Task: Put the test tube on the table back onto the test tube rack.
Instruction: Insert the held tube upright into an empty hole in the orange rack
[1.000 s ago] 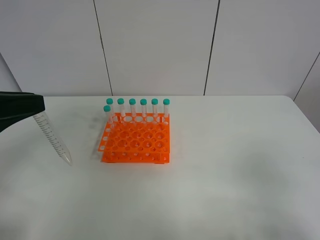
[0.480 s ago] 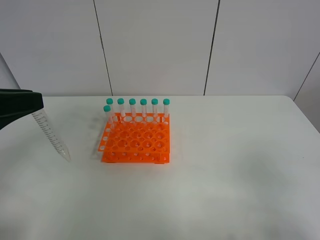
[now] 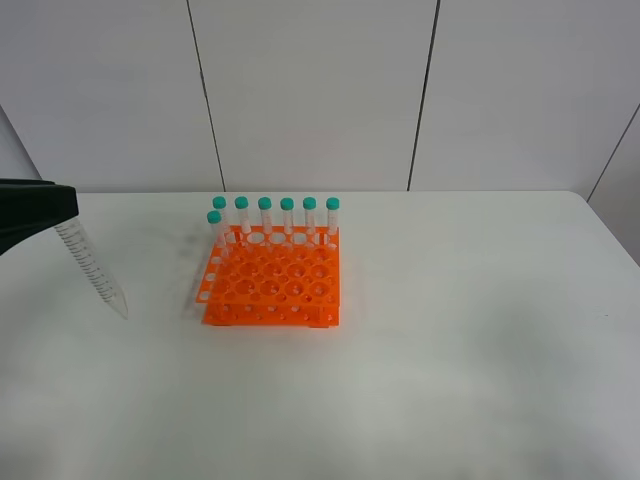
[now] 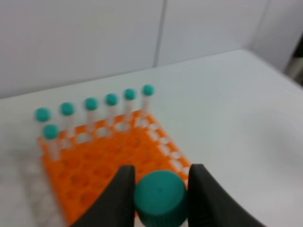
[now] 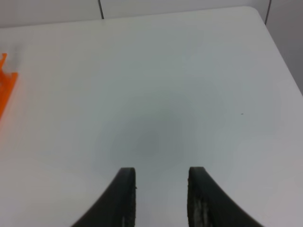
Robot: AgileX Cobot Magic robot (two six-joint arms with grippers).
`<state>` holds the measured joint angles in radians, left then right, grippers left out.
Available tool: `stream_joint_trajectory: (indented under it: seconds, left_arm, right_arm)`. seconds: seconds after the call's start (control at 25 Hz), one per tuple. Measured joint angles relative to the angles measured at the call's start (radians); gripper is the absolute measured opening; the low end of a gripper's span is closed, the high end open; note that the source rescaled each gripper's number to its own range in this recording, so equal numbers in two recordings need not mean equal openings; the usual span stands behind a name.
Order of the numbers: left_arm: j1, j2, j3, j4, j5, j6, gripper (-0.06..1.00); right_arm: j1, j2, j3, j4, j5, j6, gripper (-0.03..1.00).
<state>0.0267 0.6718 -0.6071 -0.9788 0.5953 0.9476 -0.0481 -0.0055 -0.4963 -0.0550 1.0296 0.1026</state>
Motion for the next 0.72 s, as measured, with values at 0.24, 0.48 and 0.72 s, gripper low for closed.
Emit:
stream_joint_trajectory:
  seconds: [0.24,0.48,0.72]
  left_arm:
    - [0.000,0.001,0.000,0.030,-0.026,-0.039,0.46]
    - [0.000,0.001,0.000,0.014,-0.039,-0.008,0.46]
    - [0.000,0.029,0.000,-0.003,-0.039,0.011,0.46]
  right_arm:
    - [0.000,0.000,0.000,0.000,0.000,0.000,0.38]
    - [0.000,0.000,0.000,0.000,0.000,0.000,0.38]
    - [0.000,0.000,0.000,0.000,0.000,0.000,0.38]
